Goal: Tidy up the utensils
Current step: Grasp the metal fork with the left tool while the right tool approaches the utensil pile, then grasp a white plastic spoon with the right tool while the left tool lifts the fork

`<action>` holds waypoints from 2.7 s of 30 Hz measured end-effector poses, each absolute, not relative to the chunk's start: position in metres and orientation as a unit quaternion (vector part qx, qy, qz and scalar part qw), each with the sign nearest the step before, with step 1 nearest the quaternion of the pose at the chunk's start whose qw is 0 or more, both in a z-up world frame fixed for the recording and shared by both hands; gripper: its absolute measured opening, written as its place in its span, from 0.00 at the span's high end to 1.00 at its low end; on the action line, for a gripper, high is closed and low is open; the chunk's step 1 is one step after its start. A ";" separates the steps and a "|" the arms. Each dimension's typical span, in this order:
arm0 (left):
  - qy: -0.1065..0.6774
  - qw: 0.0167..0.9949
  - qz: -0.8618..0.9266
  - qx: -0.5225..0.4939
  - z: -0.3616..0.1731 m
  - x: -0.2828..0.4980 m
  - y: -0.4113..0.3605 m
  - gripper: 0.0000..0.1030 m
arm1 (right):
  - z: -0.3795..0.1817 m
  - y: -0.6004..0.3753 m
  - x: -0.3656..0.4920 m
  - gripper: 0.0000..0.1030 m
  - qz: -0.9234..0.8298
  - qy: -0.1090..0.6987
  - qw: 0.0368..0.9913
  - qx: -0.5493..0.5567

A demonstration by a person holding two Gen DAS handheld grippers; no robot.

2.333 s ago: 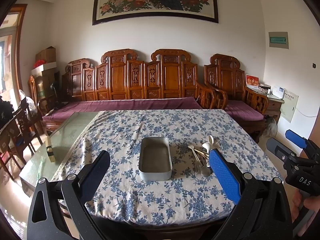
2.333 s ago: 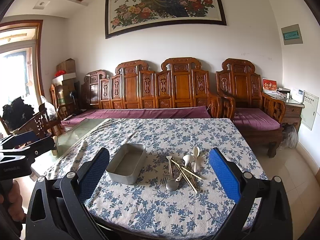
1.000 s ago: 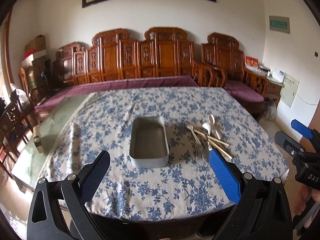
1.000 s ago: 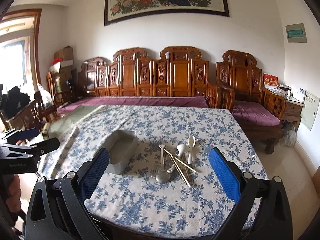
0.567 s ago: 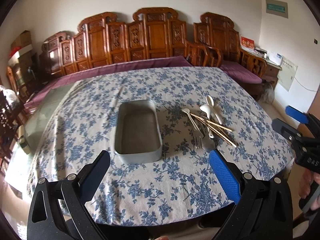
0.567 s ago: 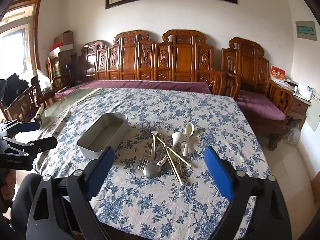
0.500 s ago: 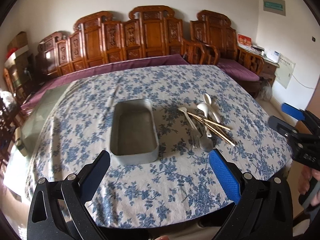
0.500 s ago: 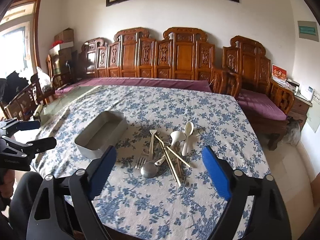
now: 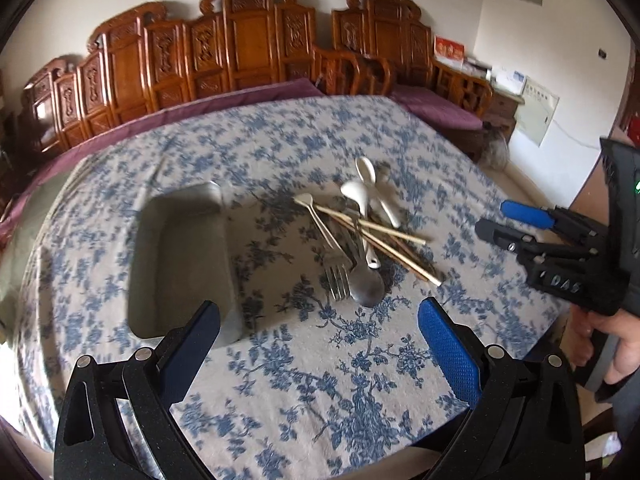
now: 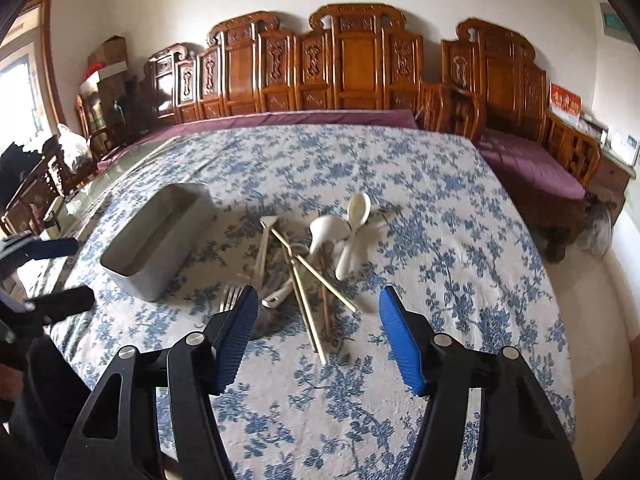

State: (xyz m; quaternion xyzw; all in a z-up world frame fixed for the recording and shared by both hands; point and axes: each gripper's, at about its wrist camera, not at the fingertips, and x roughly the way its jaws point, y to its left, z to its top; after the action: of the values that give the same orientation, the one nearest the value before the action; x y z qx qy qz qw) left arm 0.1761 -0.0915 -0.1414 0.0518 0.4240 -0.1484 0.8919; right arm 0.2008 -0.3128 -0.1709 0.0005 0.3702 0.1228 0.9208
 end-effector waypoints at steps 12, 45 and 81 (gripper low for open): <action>0.480 0.860 -0.170 0.030 -0.205 0.244 -0.117 0.40 | -0.197 -0.327 0.220 0.40 0.118 0.399 0.909 0.010; 0.520 0.826 -0.209 -0.059 -0.239 0.279 -0.108 0.98 | -0.214 -0.320 0.224 0.40 0.115 0.414 0.903 -0.004; 0.433 0.872 -0.226 -0.020 -0.183 0.258 -0.073 0.98 | -0.276 -0.299 0.385 0.90 0.053 0.507 0.859 -0.051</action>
State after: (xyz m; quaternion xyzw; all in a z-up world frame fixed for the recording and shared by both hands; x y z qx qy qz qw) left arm 0.2578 -0.0732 -0.1827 -0.0200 0.4327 -0.2261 0.8725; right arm 0.3849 -0.2986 -0.2759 -0.0508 0.5073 0.0528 0.8586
